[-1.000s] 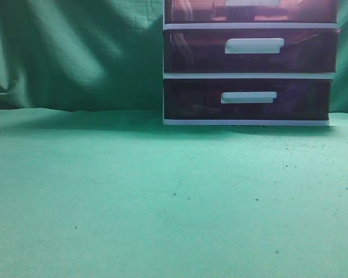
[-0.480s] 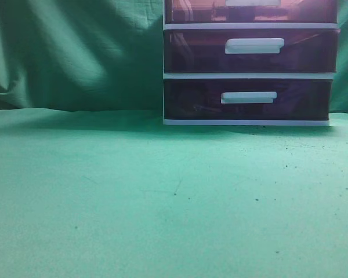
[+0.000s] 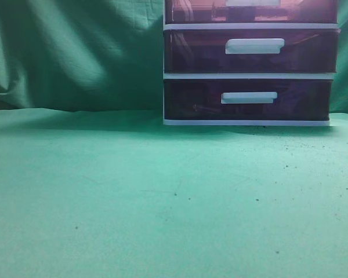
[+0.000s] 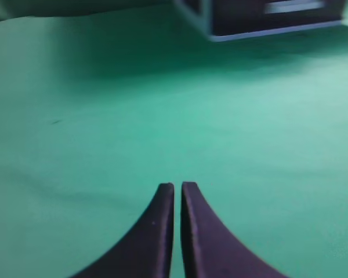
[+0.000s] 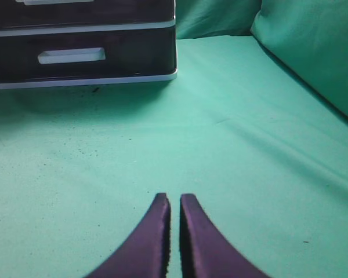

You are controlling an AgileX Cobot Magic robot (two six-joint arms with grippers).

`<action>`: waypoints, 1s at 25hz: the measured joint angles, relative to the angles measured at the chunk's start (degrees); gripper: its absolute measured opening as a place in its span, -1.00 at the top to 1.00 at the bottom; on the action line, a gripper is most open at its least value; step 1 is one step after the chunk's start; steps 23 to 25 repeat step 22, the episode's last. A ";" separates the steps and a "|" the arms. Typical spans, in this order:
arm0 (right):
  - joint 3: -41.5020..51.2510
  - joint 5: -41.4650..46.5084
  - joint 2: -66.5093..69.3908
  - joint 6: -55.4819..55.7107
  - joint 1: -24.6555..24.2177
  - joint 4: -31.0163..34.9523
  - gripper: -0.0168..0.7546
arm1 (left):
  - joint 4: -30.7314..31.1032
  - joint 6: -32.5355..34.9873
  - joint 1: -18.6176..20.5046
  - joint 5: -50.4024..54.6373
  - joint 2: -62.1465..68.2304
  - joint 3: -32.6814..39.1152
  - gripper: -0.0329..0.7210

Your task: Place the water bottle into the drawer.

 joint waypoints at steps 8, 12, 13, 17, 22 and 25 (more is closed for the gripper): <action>0.00 0.00 0.00 0.00 0.00 0.00 0.83 | -0.65 0.00 14.34 -3.80 0.00 3.62 0.91; 0.00 0.00 0.00 0.00 0.00 0.00 0.83 | -0.65 0.00 17.32 -3.80 0.00 3.62 0.91; 0.00 0.00 0.00 0.00 0.00 0.00 0.83 | -0.65 0.00 17.84 -3.80 0.00 3.62 0.91; 0.00 0.00 0.00 0.00 0.00 0.00 0.83 | -0.65 0.00 18.06 -3.80 0.00 3.62 0.91; 0.00 0.00 0.00 0.00 0.00 0.00 0.83 | -0.65 0.00 18.06 -3.80 0.00 3.62 0.91; 0.00 0.00 0.00 0.00 0.00 0.00 0.83 | -0.65 0.00 18.06 -3.80 0.00 3.62 0.91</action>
